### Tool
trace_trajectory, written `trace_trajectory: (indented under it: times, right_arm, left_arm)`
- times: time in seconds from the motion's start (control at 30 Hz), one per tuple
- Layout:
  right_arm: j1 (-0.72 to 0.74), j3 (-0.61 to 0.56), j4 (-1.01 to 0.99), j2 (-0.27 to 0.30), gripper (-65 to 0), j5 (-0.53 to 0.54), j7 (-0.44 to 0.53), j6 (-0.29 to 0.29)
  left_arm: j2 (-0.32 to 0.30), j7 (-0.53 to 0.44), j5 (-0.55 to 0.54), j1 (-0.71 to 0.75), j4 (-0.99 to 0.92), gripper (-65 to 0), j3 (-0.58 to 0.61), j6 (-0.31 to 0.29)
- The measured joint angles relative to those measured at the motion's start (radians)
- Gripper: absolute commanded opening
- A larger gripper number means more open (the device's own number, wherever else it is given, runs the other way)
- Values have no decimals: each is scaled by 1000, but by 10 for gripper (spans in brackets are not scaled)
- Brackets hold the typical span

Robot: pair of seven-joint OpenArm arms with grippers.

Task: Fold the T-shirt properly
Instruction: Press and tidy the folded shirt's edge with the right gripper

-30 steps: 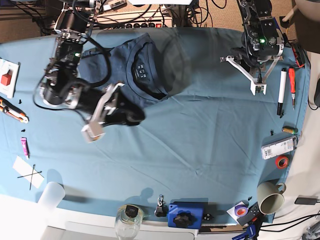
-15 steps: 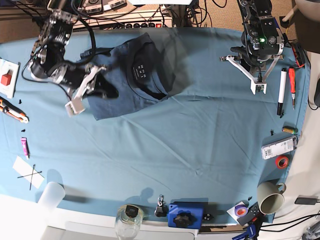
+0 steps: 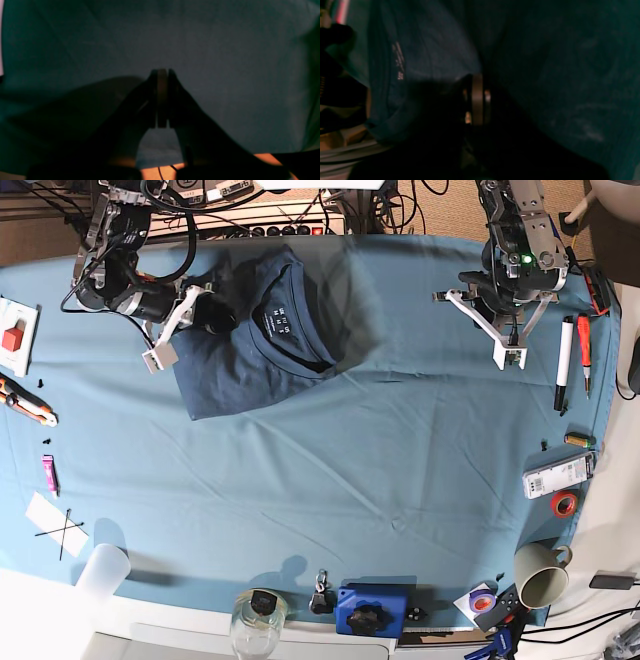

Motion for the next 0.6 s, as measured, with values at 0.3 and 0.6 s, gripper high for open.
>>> trace_trajectory:
  times: [0.3,0.6]
  right_arm:
    - [28,3,175,34,-650,158,-40,-9]
    - [141,3,41,31,-650,6,43,-6]
  left_arm:
    - [-24,-1,23,0,0,-650,0,-1]
    - [-144,-5,20,0,0,-650,0,-53]
